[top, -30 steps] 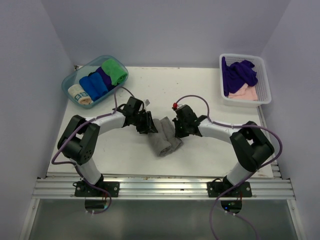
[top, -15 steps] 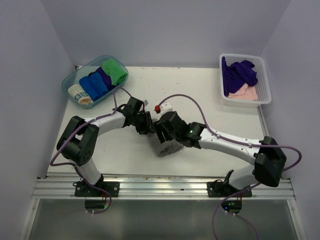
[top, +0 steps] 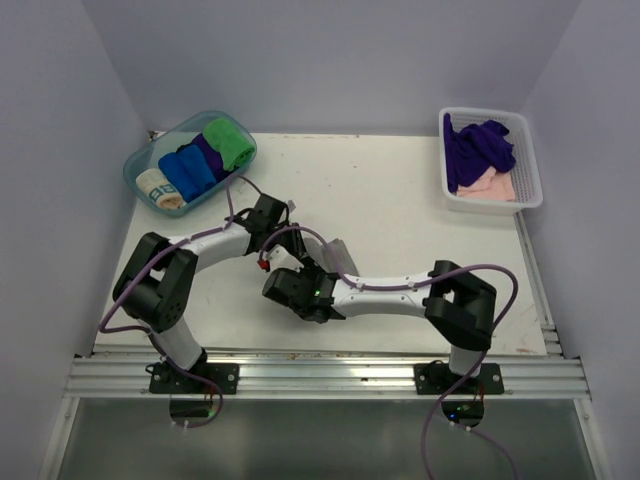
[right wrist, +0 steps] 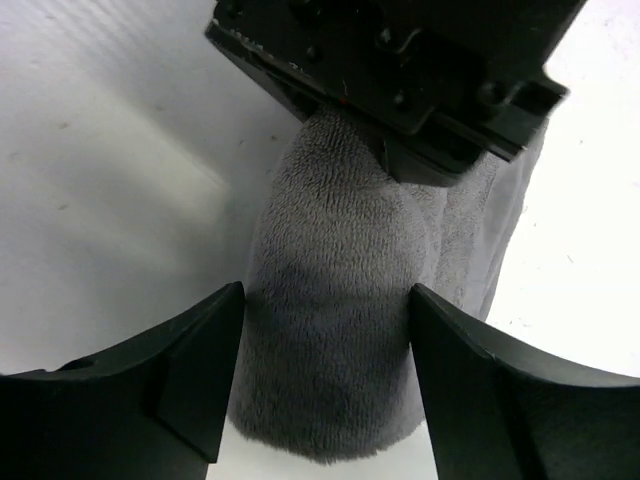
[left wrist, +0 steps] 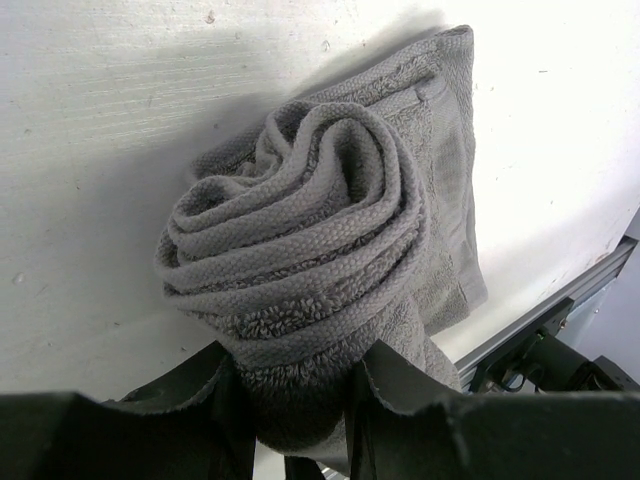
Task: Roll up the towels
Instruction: Roll the towel
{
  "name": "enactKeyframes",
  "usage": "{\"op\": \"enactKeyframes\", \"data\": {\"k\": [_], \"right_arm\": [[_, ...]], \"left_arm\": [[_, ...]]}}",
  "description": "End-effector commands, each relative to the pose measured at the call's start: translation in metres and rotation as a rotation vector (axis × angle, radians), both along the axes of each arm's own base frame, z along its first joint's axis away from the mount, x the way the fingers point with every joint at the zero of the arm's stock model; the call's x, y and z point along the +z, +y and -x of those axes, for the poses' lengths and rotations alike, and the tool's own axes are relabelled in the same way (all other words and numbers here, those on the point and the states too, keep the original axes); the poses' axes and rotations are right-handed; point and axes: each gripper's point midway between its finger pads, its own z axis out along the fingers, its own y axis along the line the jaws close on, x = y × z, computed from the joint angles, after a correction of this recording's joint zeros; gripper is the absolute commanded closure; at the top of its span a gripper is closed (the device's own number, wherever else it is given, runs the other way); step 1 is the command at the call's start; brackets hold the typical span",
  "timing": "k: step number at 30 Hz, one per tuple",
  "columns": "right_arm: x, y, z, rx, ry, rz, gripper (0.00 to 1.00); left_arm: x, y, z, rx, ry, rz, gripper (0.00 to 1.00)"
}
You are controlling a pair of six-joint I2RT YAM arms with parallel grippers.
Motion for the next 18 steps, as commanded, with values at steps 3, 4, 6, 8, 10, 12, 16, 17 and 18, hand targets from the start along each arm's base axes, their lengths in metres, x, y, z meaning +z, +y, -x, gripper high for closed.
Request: {"op": "enactKeyframes", "data": {"k": [3, 4, 6, 8, 10, 12, 16, 17, 18], "right_arm": [[-0.003, -0.01, -0.017, -0.113, -0.092, 0.059, 0.51], [-0.004, -0.01, -0.017, -0.123, -0.093, 0.049, 0.57], [-0.003, -0.012, -0.017, -0.129, -0.097, 0.04, 0.78], [-0.005, -0.013, -0.016, -0.13, -0.085, 0.016, 0.92], [0.004, -0.01, -0.018, -0.129, -0.075, -0.056, 0.99], [-0.004, -0.013, -0.011, -0.099, -0.005, -0.105, 1.0], [0.012, -0.018, -0.017, -0.119, 0.08, -0.332, 1.0], [0.002, -0.023, -0.009, -0.102, 0.141, -0.355, 1.0], [0.003, -0.024, -0.01, -0.101, 0.157, -0.392, 1.0]], "left_arm": [[-0.016, 0.02, 0.016, 0.022, 0.055, -0.109, 0.77], [-0.015, 0.02, 0.015, 0.023, 0.053, -0.108, 0.76], [-0.013, 0.019, 0.014, 0.022, 0.046, -0.104, 0.71], [-0.011, 0.019, 0.014, 0.024, 0.042, -0.099, 0.61], [-0.006, 0.018, 0.013, 0.024, 0.03, -0.086, 0.54], [0.005, 0.012, 0.008, 0.025, -0.007, -0.043, 0.43], [0.017, 0.006, 0.009, 0.034, -0.033, 0.019, 0.26], [0.02, 0.006, 0.007, 0.036, -0.046, 0.024, 0.21], [0.023, 0.006, 0.007, 0.037, -0.057, 0.028, 0.2]]}}
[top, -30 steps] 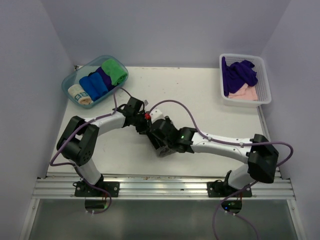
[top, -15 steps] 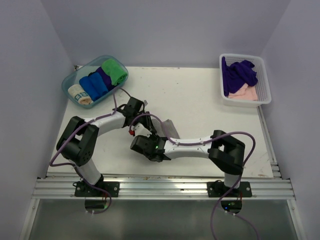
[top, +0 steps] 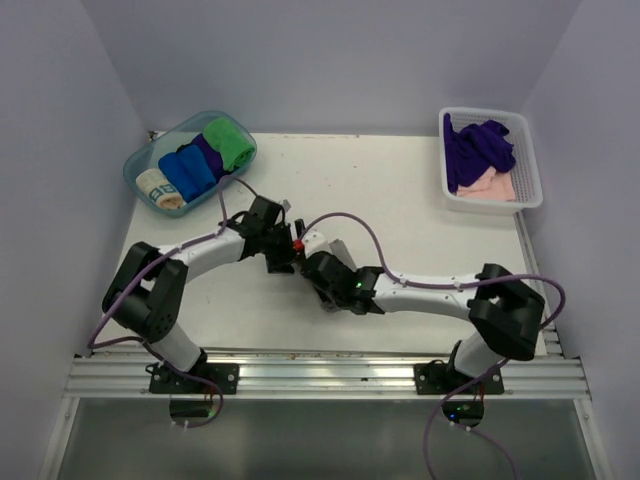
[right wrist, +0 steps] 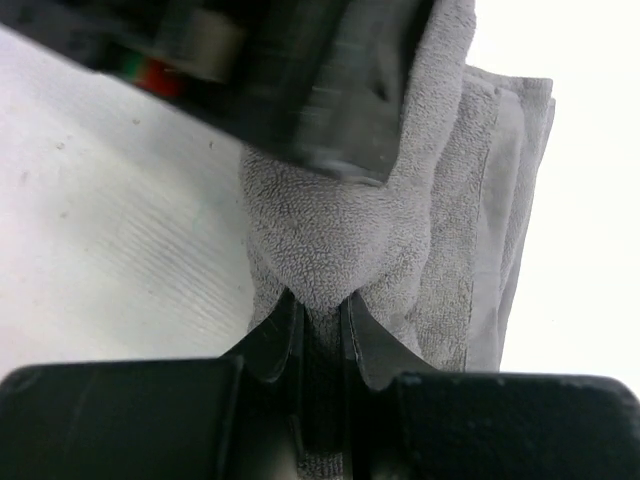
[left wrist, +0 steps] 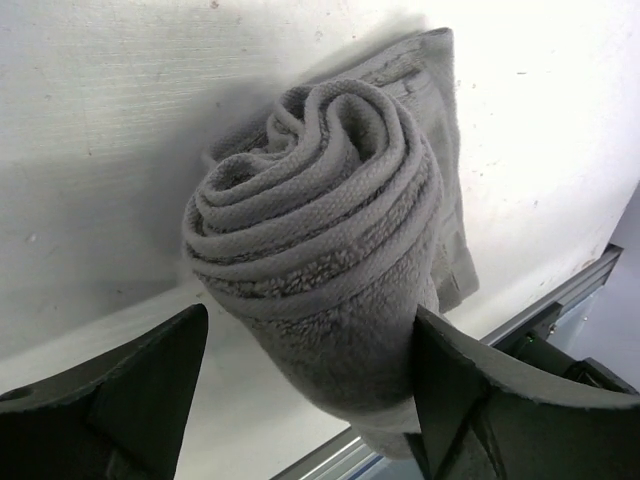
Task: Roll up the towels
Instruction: Roll the towel
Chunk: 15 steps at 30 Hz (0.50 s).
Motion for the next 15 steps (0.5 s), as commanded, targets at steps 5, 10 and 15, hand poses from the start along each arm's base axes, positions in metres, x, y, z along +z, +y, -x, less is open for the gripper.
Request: {"op": "enactKeyframes", "data": {"k": [5, 10, 15], "right_arm": [[0.014, -0.004, -0.004, -0.01, 0.16, -0.366, 1.0], [0.012, -0.003, -0.006, -0.011, 0.248, -0.506, 1.0], [-0.002, -0.006, -0.001, -0.012, 0.362, -0.61, 1.0]], "left_arm": [[0.023, -0.001, -0.001, 0.002, -0.064, 0.037, 0.13], [0.026, -0.003, -0.001, 0.001, -0.081, 0.058, 0.08], [0.02, -0.005, 0.003, -0.013, -0.068, 0.074, 0.07]]}}
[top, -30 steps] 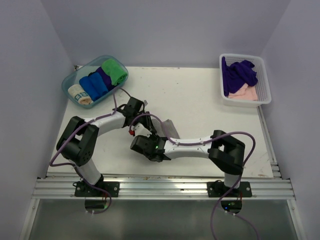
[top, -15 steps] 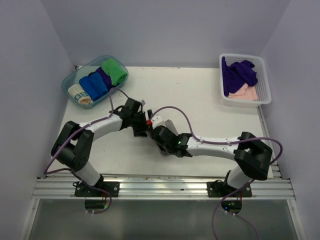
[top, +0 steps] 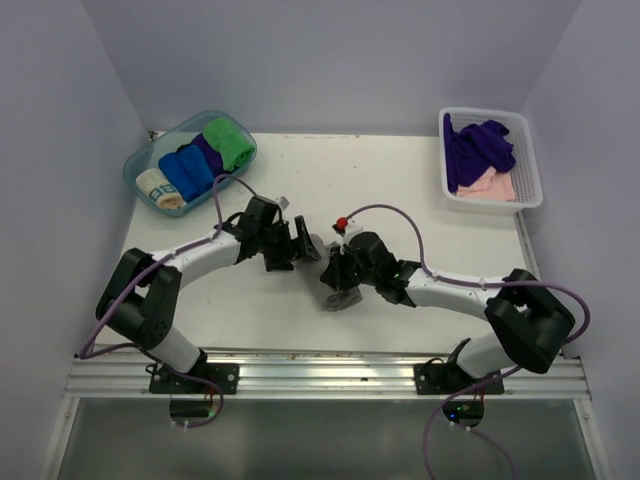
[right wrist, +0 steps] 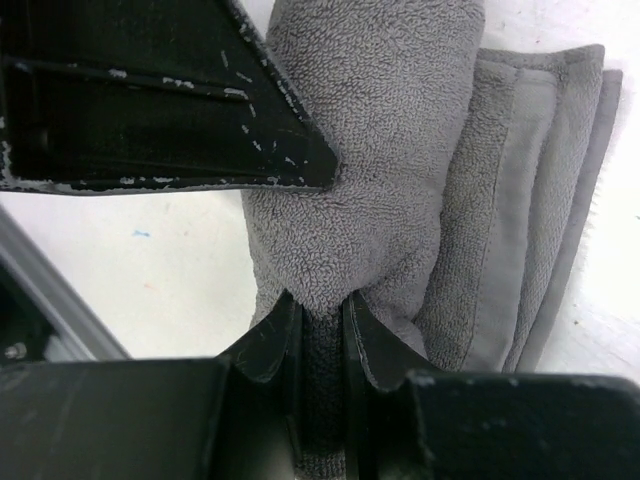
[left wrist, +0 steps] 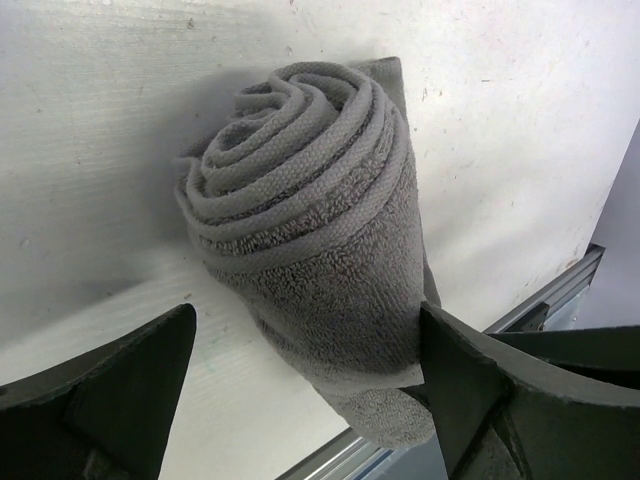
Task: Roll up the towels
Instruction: Roll the towel
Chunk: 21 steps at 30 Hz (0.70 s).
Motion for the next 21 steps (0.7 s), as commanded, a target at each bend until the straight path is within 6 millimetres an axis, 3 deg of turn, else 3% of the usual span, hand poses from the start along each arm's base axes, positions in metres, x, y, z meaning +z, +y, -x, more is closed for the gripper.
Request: {"op": "enactKeyframes", "data": {"k": [1, 9, 12, 14, 15, 16, 17, 19, 20, 21], "right_arm": [[-0.001, 0.006, 0.004, 0.01, 0.097, -0.146, 1.0], [-0.017, 0.004, 0.01, 0.031, 0.219, -0.245, 1.0], [-0.021, 0.001, 0.01, 0.024, 0.225, -0.232, 1.0], [-0.021, -0.004, 0.008, 0.012, 0.222, -0.2, 1.0], [-0.022, -0.008, 0.004, -0.002, 0.2, -0.17, 0.93], [-0.025, -0.015, 0.007, -0.012, 0.213, -0.127, 0.74], [-0.014, -0.017, 0.003, -0.018, 0.18, -0.124, 0.6], [-0.014, -0.035, 0.0, -0.062, 0.146, -0.032, 0.34], [0.003, -0.037, -0.005, -0.075, 0.097, -0.03, 0.3], [-0.001, -0.049, 0.001, -0.078, 0.093, 0.049, 0.28]], "left_arm": [[0.006, -0.006, 0.006, -0.026, -0.009, 0.051, 0.07], [-0.012, -0.018, 0.012, -0.036, 0.036, 0.063, 0.1], [-0.021, -0.02, 0.009, -0.032, 0.046, 0.055, 0.18], [-0.026, -0.021, 0.009, -0.032, 0.06, 0.051, 0.28], [-0.025, -0.022, 0.007, -0.034, 0.058, 0.053, 0.32], [-0.025, -0.022, 0.007, -0.033, 0.06, 0.053, 0.37], [-0.024, -0.022, 0.007, -0.033, 0.057, 0.054, 0.39], [-0.023, -0.022, 0.007, -0.027, 0.064, 0.045, 0.42], [-0.023, -0.021, 0.006, -0.024, 0.064, 0.04, 0.43], [-0.023, -0.02, 0.007, -0.026, 0.066, 0.036, 0.43]]}}
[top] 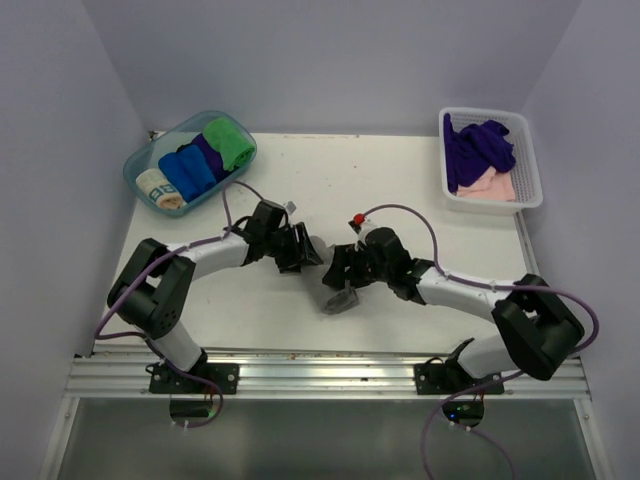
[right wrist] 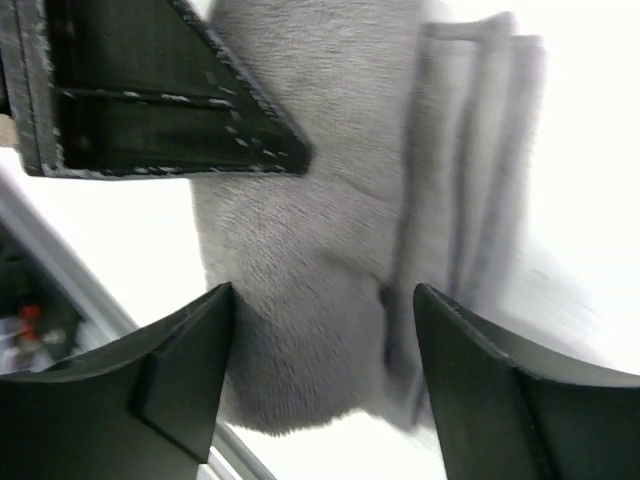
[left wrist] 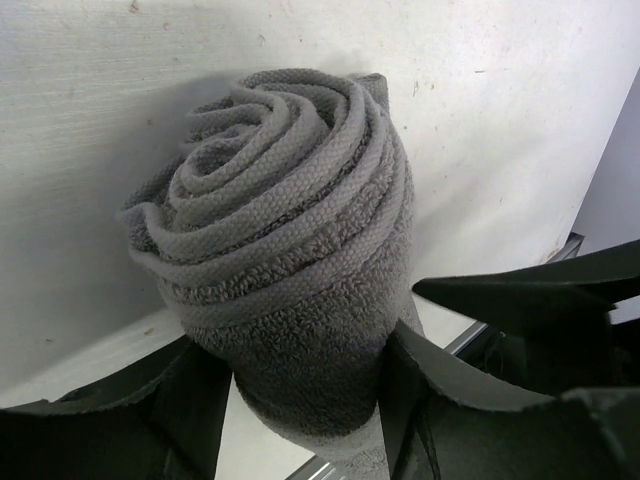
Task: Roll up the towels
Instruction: Roll the towel
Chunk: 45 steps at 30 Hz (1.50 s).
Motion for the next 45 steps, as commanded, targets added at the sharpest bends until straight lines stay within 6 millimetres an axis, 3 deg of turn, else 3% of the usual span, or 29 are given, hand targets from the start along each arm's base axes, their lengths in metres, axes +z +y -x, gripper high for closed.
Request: {"op": "enactKeyframes", "data": {"k": [1, 2, 4, 5, 6, 7, 12, 16, 19, 23, 28, 32, 36, 41, 45], "right_arm": [[0.006, -0.042, -0.004, -0.075, -0.078, 0.246, 0.25], [0.024, -0.044, -0.012, -0.102, -0.137, 0.267, 0.23], [0.038, -0.041, -0.006, -0.059, -0.205, 0.36, 0.22], [0.044, -0.048, -0.012, -0.098, -0.262, 0.43, 0.22], [0.041, -0.041, 0.0, -0.032, -0.288, 0.498, 0.21], [0.055, -0.038, -0.007, -0.062, -0.345, 0.535, 0.21], [0.061, -0.005, 0.01, 0.052, -0.484, 0.696, 0.2], [0.052, 0.02, 0.013, 0.11, -0.547, 0.799, 0.18], [0.046, 0.027, 0.012, 0.12, -0.582, 0.875, 0.18], [0.016, 0.027, 0.014, 0.137, -0.561, 0.947, 0.2], [-0.004, 0.019, 0.013, 0.115, -0.54, 1.0, 0.52], [-0.008, 0.017, 0.014, 0.094, -0.501, 0.949, 0.75], [-0.008, 0.019, 0.011, 0.074, -0.408, 0.777, 0.84], [-0.005, 0.006, 0.006, 0.039, -0.292, 0.56, 0.86], [-0.001, 0.01, 0.005, 0.033, -0.239, 0.411, 0.86]], "left_arm": [[-0.007, 0.0, 0.008, -0.012, 0.038, -0.034, 0.44], [-0.008, 0.001, 0.008, -0.012, 0.043, -0.039, 0.44], [-0.008, 0.001, 0.009, -0.011, 0.05, -0.04, 0.45], [-0.009, 0.002, 0.01, -0.013, 0.051, -0.042, 0.45], [-0.009, 0.002, 0.01, -0.01, 0.056, -0.043, 0.45], [-0.009, 0.002, 0.011, -0.012, 0.058, -0.044, 0.45], [-0.007, 0.003, 0.008, -0.004, 0.057, -0.056, 0.45], [-0.007, 0.003, 0.008, -0.004, 0.056, -0.062, 0.46], [-0.008, 0.004, 0.009, -0.002, 0.06, -0.067, 0.46], [-0.005, 0.005, 0.009, 0.0, 0.054, -0.07, 0.45], [-0.003, 0.005, 0.008, 0.0, 0.05, -0.068, 0.45], [0.0, 0.005, 0.007, -0.003, 0.04, -0.067, 0.44], [0.004, 0.01, 0.006, -0.005, 0.028, -0.084, 0.37], [0.018, 0.017, -0.002, 0.012, -0.011, -0.075, 0.24], [0.025, 0.019, -0.004, 0.014, -0.028, -0.063, 0.16]]}}
